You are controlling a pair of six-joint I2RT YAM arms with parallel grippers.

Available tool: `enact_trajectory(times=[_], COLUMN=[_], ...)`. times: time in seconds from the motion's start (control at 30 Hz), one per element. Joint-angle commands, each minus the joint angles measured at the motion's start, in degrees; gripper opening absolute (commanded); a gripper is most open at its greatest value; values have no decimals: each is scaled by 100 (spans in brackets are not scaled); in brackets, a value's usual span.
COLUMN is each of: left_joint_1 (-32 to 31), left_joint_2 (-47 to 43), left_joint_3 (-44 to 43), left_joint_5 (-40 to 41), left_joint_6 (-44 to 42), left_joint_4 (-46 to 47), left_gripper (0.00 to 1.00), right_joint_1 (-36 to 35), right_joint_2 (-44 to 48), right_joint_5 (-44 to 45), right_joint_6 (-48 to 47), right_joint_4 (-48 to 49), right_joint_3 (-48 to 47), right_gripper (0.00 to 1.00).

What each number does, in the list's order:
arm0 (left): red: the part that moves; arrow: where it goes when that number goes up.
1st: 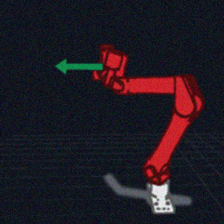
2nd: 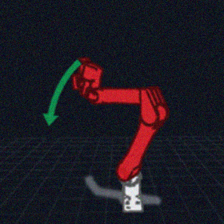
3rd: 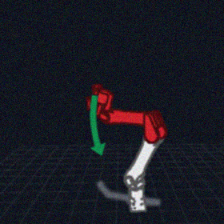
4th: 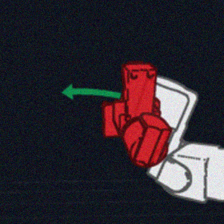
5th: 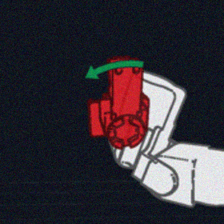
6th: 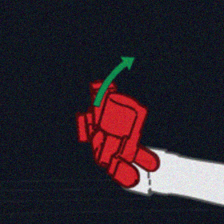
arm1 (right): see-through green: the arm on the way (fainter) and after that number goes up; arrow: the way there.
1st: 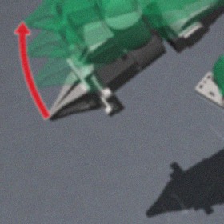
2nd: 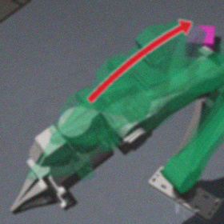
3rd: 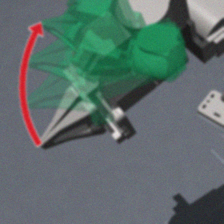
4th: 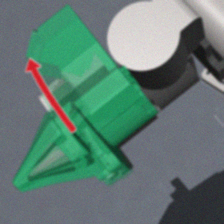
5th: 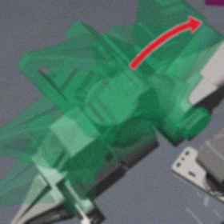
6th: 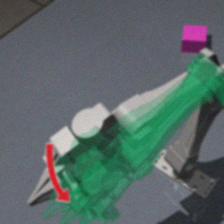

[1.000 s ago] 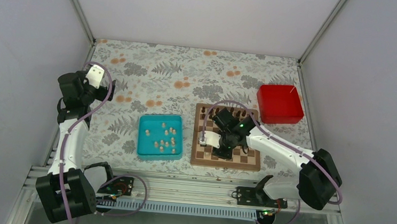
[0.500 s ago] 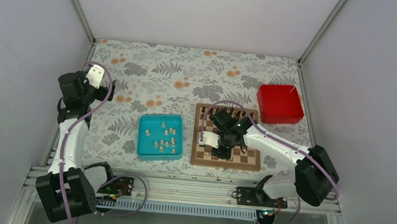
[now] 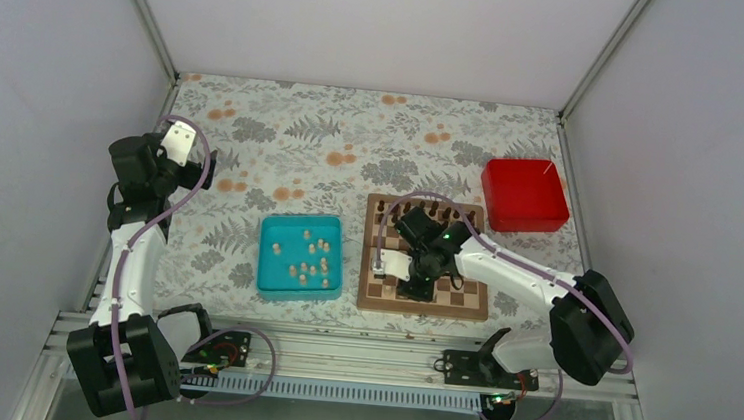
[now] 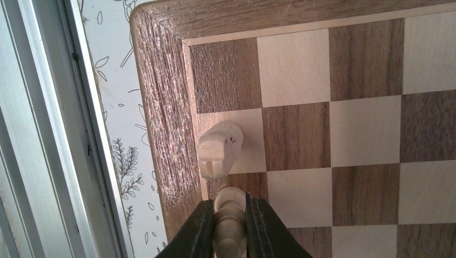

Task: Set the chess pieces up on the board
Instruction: Place the chess piece on the chessboard, then pick up the chess piece from the storage box.

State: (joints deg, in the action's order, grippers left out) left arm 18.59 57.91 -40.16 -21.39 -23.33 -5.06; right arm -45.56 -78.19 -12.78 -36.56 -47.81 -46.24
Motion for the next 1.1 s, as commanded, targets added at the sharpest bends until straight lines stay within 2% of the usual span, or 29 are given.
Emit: enact_trajectory(times=[0.0, 0.07, 0.2, 0.43, 0.57, 0.73, 0.9, 1.07], left_joint_1=[31, 30, 31, 31, 31, 31, 31, 39], left_joint_2=[42, 45, 37, 36, -1, -46, -44, -72], left_joint_3=[-29, -31, -27, -31, -27, -18, -35, -5], left_joint_5=[-42, -46, -50, -92, -109, -111, -54, -76], left_joint_6=[13, 13, 13, 22, 26, 22, 30, 30], left_joint_4=[23, 25, 24, 33, 23, 23, 5, 31], left_gripper=[100, 100, 100, 100, 100, 100, 100, 100], right_joint_1=[47, 47, 47, 35, -188, -810, -1160, -1321], right_joint_2=[23, 103, 215, -157, -928, -2226, -3444, -4248], right_joint_5=[100, 164, 135, -51, -200, -10, 30, 60], right_joint_6=[-28, -27, -48, -276, -429, -560, -626, -510], right_joint_4=[35, -10, -310, -727, -730, -495, -423, -91], right_joint_3=[48, -19, -424, -1949, -3092, -4297, -5308, -6002], right_gripper=[19, 26, 31, 42, 45, 46, 46, 46])
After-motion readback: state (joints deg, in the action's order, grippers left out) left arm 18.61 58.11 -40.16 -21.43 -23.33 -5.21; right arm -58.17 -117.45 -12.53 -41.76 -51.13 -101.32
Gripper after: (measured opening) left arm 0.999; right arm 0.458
